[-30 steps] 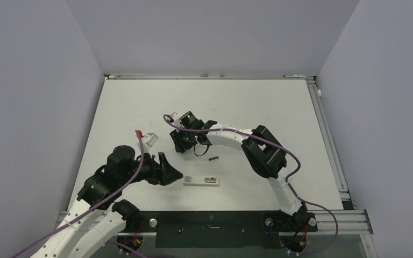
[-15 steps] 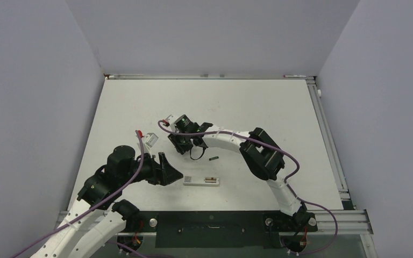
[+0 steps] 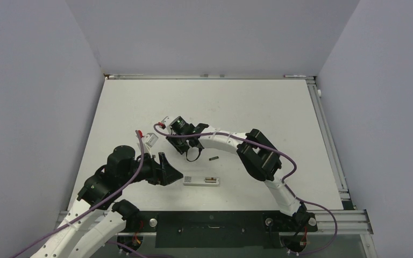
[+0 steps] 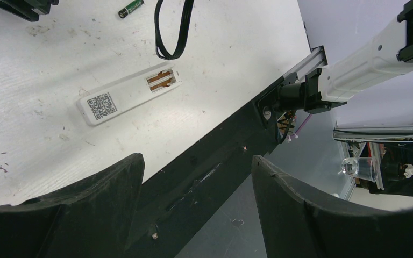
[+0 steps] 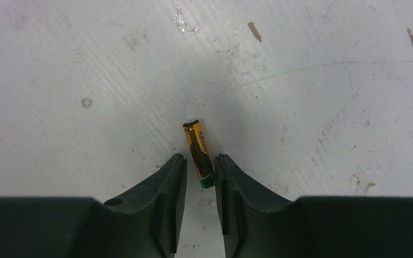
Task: Load the batteries into the remote control
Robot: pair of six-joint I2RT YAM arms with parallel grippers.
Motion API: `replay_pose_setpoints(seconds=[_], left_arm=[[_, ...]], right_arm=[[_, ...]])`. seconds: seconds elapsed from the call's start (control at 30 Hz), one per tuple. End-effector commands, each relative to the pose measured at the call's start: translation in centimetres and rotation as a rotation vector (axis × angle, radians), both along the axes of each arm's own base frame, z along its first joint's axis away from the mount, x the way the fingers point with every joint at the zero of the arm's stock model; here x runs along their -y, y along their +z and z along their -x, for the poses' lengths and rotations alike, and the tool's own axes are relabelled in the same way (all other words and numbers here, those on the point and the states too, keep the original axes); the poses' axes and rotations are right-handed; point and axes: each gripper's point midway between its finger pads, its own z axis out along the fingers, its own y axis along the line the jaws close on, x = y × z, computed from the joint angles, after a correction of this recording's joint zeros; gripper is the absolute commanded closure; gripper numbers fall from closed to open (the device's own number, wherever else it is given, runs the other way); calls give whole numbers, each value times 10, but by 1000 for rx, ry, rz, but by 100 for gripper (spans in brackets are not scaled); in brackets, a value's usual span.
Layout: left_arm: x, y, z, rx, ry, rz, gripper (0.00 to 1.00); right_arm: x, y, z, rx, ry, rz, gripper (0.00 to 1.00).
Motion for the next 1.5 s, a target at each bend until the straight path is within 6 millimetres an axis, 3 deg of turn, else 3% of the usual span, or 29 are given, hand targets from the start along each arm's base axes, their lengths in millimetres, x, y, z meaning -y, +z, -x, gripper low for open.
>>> replay_pose_setpoints(seconds=[0.0,0.23,0.43,0.83,1.23,1.47], left_arm=[[3,10,-5,48,-4,28,30],[2,10,-4,46,-2,27,30],[2,9,-4,44,3,26,30],[-1,6,-4,23,26,13,30],[-1,0,-6,-12,54,26,30],[-1,-11,-9,-47,83,25,30]], right_arm=[[15,-31,10,-36,9,110,75],[16,-40,17,-32,23,143,91],[16,-38,20,-28,18,123,91],[17,3,13,20,-20,32,92],[44,40,22,72,-70,-28,92],[67,58,37,86,-84,-41,91]])
